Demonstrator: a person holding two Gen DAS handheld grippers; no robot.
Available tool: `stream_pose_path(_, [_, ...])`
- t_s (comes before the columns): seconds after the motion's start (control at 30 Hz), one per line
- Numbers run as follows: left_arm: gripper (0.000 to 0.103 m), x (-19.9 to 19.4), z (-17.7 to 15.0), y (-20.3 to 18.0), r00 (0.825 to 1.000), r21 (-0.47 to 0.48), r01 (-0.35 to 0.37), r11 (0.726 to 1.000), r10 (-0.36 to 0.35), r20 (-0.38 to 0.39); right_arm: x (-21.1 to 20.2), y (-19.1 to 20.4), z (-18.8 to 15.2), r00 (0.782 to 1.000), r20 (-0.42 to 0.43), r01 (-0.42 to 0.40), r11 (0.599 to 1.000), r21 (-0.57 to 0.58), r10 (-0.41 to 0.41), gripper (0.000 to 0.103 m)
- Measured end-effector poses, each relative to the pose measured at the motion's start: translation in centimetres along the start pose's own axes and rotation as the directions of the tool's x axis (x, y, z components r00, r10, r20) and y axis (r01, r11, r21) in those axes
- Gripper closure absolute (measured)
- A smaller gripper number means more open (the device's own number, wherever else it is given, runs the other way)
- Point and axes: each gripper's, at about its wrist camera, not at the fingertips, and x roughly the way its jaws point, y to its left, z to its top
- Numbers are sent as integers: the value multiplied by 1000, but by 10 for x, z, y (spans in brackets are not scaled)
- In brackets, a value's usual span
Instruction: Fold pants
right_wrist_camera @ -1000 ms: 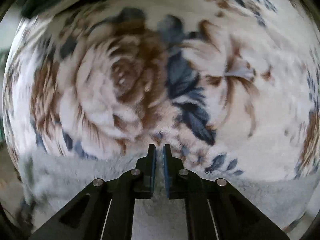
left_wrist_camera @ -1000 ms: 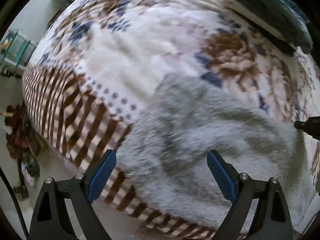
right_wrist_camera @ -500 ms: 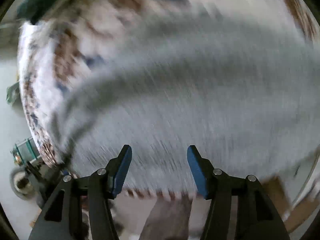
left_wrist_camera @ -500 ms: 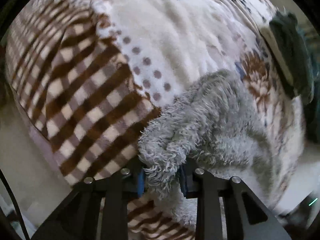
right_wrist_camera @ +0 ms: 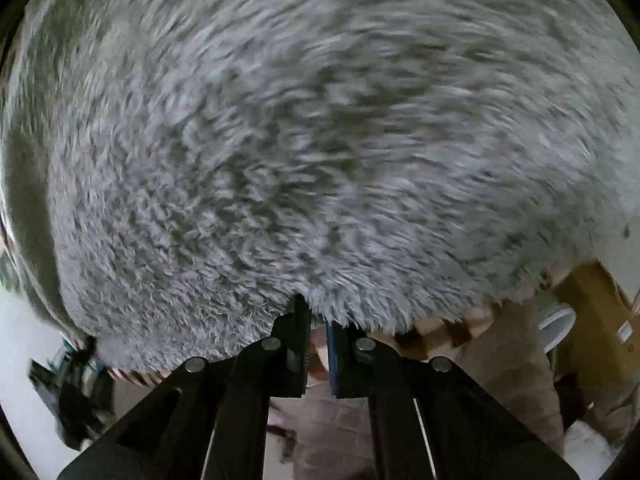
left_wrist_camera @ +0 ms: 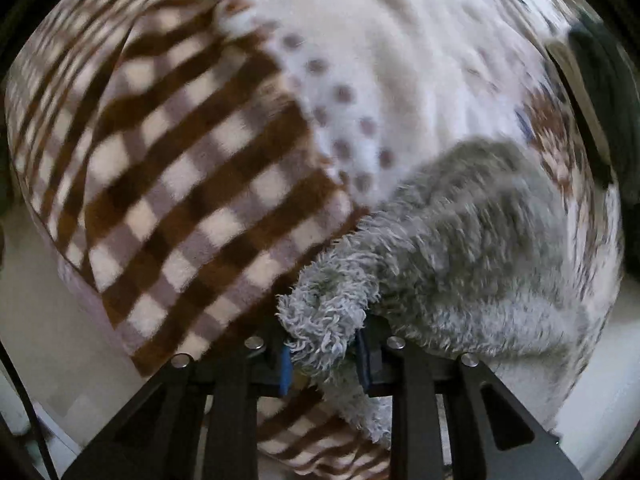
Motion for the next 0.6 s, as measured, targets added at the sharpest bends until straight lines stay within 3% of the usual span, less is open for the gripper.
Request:
stream_pose_path(0.07, [73,-13,-3,-17,999,69,-54,996,53,15,0,10,-3,1000,-9,14,998,-60,-14,91])
stream_pose_path(0.13, [64,-30,-9,-38,993,147,-112,983,107,45,-9,18,-12,1000,-4,-7,991,-135,6,78])
stream_pose_path(0.17, [57,-38,-13,-47,990,185,-135,973,126,63,-13,20,-16,1000,7,-23,986,-163,24,60])
stream_pose_path(0.2, [37,-46,-18,-57,984,222,-173,960,156,91,-22,20,-23,998,38,-44,980,-196,52,43])
stream_pose_path(0.27, [3,-61,-31,-82,968,295,-236,926,198,153,-40,17,-35,987,130,-58,964,-259,94,28])
stream_pose_path(0.4, [2,-83,-64,-142,945,396,-284,873,185,268,-66,-11,-46,960,222,-101,948,-303,173,28])
stream_pose_path(0.5, [2,-88,-88,-189,961,464,-217,859,105,255,-102,-67,-26,929,281,-192,963,-187,239,28])
stream_pose_path(0.6, [2,-73,-116,-246,978,530,-155,834,54,200,-141,-158,-8,878,396,-280,959,-31,269,28])
